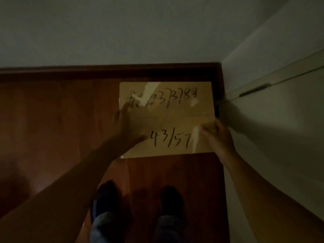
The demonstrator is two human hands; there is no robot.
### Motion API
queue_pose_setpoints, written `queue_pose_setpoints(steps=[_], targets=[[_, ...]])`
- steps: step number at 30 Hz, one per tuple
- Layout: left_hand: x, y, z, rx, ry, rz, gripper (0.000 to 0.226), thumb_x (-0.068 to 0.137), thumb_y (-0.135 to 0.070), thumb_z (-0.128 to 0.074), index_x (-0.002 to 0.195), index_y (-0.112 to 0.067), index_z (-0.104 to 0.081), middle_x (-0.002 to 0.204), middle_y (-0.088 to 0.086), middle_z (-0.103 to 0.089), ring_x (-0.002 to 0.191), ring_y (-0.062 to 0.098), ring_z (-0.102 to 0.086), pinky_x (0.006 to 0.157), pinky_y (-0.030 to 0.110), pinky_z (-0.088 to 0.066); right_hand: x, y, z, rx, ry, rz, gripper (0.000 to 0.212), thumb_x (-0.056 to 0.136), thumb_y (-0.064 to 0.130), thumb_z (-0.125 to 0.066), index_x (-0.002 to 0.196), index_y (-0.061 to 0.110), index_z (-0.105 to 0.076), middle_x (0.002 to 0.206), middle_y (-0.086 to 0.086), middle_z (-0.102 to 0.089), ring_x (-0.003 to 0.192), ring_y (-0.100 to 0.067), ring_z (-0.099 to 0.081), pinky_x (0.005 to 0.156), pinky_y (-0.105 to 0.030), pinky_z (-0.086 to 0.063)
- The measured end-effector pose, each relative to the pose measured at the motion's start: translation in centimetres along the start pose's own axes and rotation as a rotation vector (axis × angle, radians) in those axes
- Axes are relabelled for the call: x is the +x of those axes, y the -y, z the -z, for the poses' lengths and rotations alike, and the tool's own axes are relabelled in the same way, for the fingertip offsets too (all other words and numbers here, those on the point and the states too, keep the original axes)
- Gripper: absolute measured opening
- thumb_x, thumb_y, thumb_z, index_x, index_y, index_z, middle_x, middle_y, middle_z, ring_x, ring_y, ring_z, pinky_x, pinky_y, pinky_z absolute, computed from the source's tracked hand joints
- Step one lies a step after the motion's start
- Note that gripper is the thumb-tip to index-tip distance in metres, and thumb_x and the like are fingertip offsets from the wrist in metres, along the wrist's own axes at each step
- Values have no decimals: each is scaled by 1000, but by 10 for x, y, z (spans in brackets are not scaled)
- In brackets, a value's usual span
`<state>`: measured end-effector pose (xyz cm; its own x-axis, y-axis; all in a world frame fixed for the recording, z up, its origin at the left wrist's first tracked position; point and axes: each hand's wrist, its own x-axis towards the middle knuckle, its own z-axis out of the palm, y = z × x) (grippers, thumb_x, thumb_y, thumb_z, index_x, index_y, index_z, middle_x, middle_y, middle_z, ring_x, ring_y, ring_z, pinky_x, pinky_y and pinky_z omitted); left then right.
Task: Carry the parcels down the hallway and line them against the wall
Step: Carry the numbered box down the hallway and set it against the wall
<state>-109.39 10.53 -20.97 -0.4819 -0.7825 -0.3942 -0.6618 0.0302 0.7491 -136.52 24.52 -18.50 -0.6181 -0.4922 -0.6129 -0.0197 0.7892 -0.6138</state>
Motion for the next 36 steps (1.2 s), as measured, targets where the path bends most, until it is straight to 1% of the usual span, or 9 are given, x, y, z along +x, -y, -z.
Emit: queue_pose_setpoints(steps=[3, 6, 8, 10, 12, 14, 18, 31, 36], targets=[[11, 22, -20, 154, 34, 52, 124, 60, -40, -89, 154, -25, -10, 156, 10, -19, 136, 25, -27, 105, 50, -38, 12, -26, -11, 16, 1, -31, 58, 87, 38, -69, 141, 31, -49, 130, 5, -60, 114, -18, -58, 87, -35, -49], [11, 30, -26, 260, 36, -20, 131, 57, -52, -87, 156, -24, -7, 162, 10, -6, 143, 33, -17, 111, 55, -31, 12, -38, -20, -14, -50, 15, 77, 85, 41, -70, 151, 34, -32, 146, 3, -46, 132, -22, -47, 97, -40, -48], [0, 28, -26, 386, 50, -130, 139, 52, -72, -76, 158, -26, 1, 164, 7, 14, 148, 39, -3, 111, 56, -19, 3, -38, -24, -179, -96, 199, 100, 81, 47, -72, 156, 36, -8, 163, -3, -16, 148, -27, -23, 109, -52, -37], [-18, 23, -25, 550, 137, -220, 140, 51, -86, -57, 158, -20, 4, 164, 8, 17, 149, 41, 7, 112, 65, -14, -10, -37, -30, -446, -47, 472, 115, 73, 59, -73, 157, 33, 1, 166, -4, 3, 152, -26, 1, 117, -56, -18], [-33, 19, -27, 648, 222, -265, 134, 56, -84, -50, 157, -15, 5, 164, 12, 15, 149, 41, 12, 114, 66, -15, -20, -36, -36, -719, 96, 588, 126, 65, 69, -72, 157, 31, 6, 166, -1, 12, 151, -24, 14, 119, -55, -6], [-38, 15, -29, 689, 224, -265, 120, 71, -67, -59, 157, -13, 6, 164, 13, 16, 148, 41, 14, 115, 64, -17, -24, -37, -41, -866, 184, 574, 130, 64, 64, -76, 156, 29, 11, 164, 1, 18, 149, -23, 22, 120, -56, -2], [-24, 1, -29, 672, 216, -240, 116, 79, -37, -75, 157, -15, 8, 163, 9, 20, 148, 39, 18, 118, 60, -12, -14, -32, -38, -870, 134, 540, 125, 70, 46, -80, 156, 29, 9, 164, 3, 18, 149, -22, 22, 121, -50, 2], [58, -46, -48, 631, 232, -290, 116, 76, -36, -77, 157, -16, 4, 164, 7, 16, 145, 37, 19, 113, 55, -5, 60, -2, 9, -879, 84, 473, 132, 63, 26, -88, 155, 36, 5, 165, 3, 11, 147, -21, 17, 113, -45, -4], [63, -44, -57, 601, 195, -268, 114, 75, -36, -77, 158, -16, 0, 165, 7, 13, 146, 38, 17, 110, 56, -6, 70, 3, 14, -932, 79, 490, 120, 71, 14, -81, 156, 32, 2, 166, 1, 7, 150, -25, 12, 117, -46, -4]])
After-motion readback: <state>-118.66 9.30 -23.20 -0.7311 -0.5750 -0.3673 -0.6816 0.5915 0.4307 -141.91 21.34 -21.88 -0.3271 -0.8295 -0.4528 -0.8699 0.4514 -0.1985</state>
